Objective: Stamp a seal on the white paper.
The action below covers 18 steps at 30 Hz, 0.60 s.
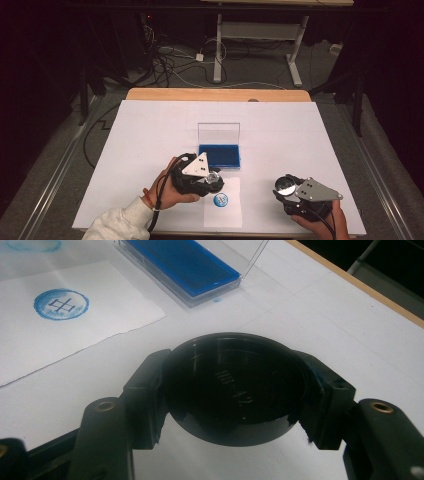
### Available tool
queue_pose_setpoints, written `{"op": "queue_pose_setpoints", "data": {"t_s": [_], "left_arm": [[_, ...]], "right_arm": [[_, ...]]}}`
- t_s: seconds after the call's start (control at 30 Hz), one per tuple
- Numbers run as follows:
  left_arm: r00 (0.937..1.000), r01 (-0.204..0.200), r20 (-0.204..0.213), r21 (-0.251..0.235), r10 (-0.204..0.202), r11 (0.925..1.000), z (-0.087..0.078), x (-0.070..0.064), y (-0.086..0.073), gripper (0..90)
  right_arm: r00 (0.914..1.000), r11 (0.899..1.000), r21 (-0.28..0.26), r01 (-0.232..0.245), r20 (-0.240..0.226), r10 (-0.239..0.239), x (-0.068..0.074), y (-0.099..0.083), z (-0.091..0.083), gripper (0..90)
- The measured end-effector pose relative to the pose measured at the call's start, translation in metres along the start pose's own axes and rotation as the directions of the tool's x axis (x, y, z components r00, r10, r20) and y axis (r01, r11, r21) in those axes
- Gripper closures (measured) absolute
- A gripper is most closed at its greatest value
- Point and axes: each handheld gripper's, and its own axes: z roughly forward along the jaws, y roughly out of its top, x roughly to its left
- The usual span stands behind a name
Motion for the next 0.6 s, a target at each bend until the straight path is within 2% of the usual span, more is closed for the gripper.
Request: {"op": "queue_pose_setpoints", "data": {"t_s": [0.13,0.33,0.47,0.6], "left_arm": [[0.9988,0.028,-0.04,-0.017,-0.029,0.9995,-0.014,0.006,-0.007,54.6],[0.9933,0.078,-0.083,-0.034,-0.081,0.9964,-0.031,0.014,-0.021,54.6],[0.9871,0.102,-0.117,-0.061,-0.109,0.9929,-0.036,0.017,-0.027,54.6],[0.9852,0.116,-0.121,-0.059,-0.122,0.9916,-0.036,0.02,-0.031,54.7]], "right_arm": [[1.0,1.0,-0.003,0.0,-0.001,0.0,-0.001,0.0,0.0,38.1],[1.0,1.0,-0.007,-0.002,-0.003,0.002,-0.002,0.001,0.001,38.1],[1.0,1.0,-0.006,-0.004,-0.005,0.004,-0.004,0.002,0.002,38.2],[1.0,1.0,-0.009,-0.003,-0.009,0.003,-0.004,0.004,0.005,38.2]]}}
